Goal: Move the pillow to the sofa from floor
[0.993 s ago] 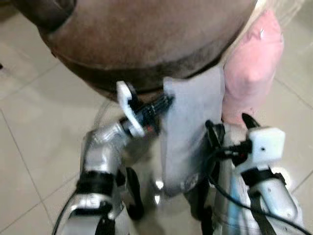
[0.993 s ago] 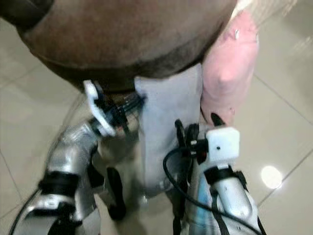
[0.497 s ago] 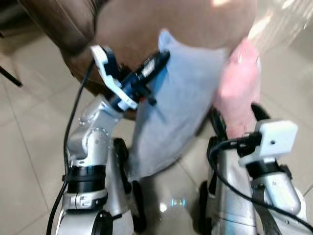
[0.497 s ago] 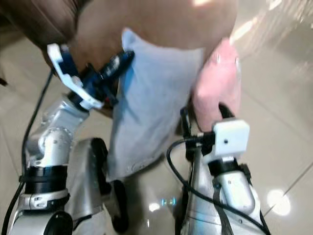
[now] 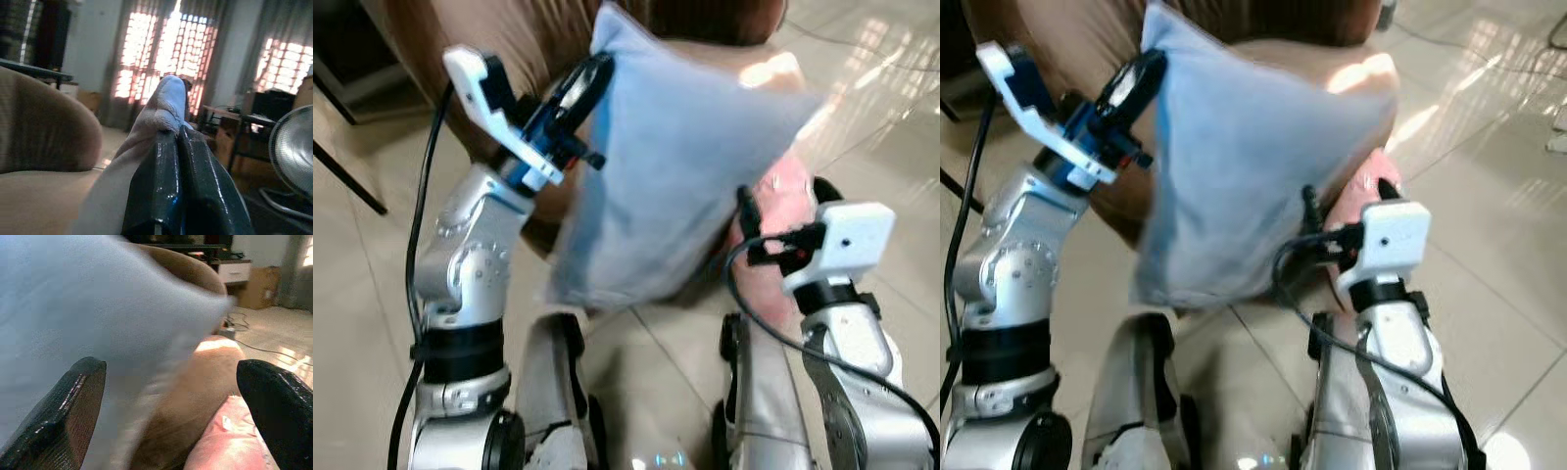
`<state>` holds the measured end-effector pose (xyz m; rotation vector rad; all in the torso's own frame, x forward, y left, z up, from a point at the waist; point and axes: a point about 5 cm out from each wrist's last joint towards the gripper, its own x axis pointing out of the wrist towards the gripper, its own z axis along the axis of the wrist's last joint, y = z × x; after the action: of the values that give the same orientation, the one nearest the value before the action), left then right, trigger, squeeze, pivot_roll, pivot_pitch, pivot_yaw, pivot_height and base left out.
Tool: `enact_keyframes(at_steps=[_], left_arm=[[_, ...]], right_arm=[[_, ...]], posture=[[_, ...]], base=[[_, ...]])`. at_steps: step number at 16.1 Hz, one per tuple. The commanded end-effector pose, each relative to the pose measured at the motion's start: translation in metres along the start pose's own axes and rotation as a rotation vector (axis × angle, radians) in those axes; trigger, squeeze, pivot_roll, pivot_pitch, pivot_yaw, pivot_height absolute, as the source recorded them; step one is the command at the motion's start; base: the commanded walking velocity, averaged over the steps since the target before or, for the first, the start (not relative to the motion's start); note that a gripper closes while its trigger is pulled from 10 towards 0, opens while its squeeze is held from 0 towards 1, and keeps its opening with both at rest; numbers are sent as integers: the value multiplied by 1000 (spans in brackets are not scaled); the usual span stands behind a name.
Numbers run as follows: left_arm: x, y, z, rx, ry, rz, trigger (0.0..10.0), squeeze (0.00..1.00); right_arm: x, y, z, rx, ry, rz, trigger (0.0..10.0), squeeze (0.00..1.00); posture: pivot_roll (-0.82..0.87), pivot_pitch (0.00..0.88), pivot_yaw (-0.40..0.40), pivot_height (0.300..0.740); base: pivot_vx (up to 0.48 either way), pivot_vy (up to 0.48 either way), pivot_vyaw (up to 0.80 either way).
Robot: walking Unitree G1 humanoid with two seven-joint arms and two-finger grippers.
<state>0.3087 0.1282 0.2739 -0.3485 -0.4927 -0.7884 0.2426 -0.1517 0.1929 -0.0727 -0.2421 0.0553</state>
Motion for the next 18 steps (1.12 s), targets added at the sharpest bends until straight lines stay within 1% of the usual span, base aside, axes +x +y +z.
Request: enact_keyframes(at_steps=[1, 2, 3, 6, 7, 8, 9, 11, 14, 15, 16, 17, 18], left_arm=[[-5, -3, 11, 35, -32, 6, 0, 0], [-11, -2, 5, 53, -17, 28, 0, 0], [-13, -1, 0, 69, -13, 56, 0, 0], [-6, -8, -9, 80, -14, 69, 0, 0], [-4, -8, -12, 111, -1, 73, 0, 0], [-4, -5, -17, 139, 34, 103, 2431, 0], [-4, -1, -22, 151, 83, 140, 10000, 0], [-2, 1, -29, 188, 152, 158, 10000, 0], [5, -1, -31, 221, 156, 155, 10000, 0], [10, -1, -28, 245, 136, 170, 10000, 0], [17, 1, -22, 257, 94, 198, 10000, 0], [20, 2, -16, 261, 63, 209, 10000, 0], [22, 2, -15, 265, 61, 195, 10000, 0]], right_arm=[[3, 0, 0, -2, 12, -22, 10000, 0], [6, 1, 0, 1, 12, -26, 10000, 0], [9, 2, 0, 6, 13, -22, 10000, 0], [17, 7, 2, 13, 0, -7, 10000, 0], [19, 7, 3, 16, -5, -11, 10000, 0], [22, 6, 2, 22, -5, -22, 10000, 0], [23, 5, 1, 25, 0, -31, 10000, 0], [23, 4, -3, 39, 13, -55, 10000, 0], [23, 3, -4, 41, 13, -76, 10000, 0], [23, 2, -3, 39, 5, -82, 10000, 0], [24, 0, -1, 38, -3, -86, 10000, 0], [25, 0, 0, 36, -8, -84, 10000, 0], [25, 0, 0, 35, -9, -84, 10000, 0]], posture=[[-88, 42, 109, 552], [-87, 38, 100, 562], [-86, 29, 88, 572], [-88, 15, 84, 602], [-85, 12, 82, 612], [-81, 13, 85, 622], [-77, 13, 89, 632], [-71, 19, 99, 647], [-84, 5, 119, 667], [-85, 2, 121, 677], [-86, 0, 121, 687], [-87, 0, 122, 697], [-86, 0, 119, 702]], base=[[0, 0, 0], [0, 0, 0], [0, 0, 0], [0, 0, 0], [0, 0, 0], [0, 0, 0], [0, 0, 0], [0, 0, 0], [0, 0, 0], [0, 0, 0], [0, 0, 0], [0, 0, 0], [0, 0, 0]])
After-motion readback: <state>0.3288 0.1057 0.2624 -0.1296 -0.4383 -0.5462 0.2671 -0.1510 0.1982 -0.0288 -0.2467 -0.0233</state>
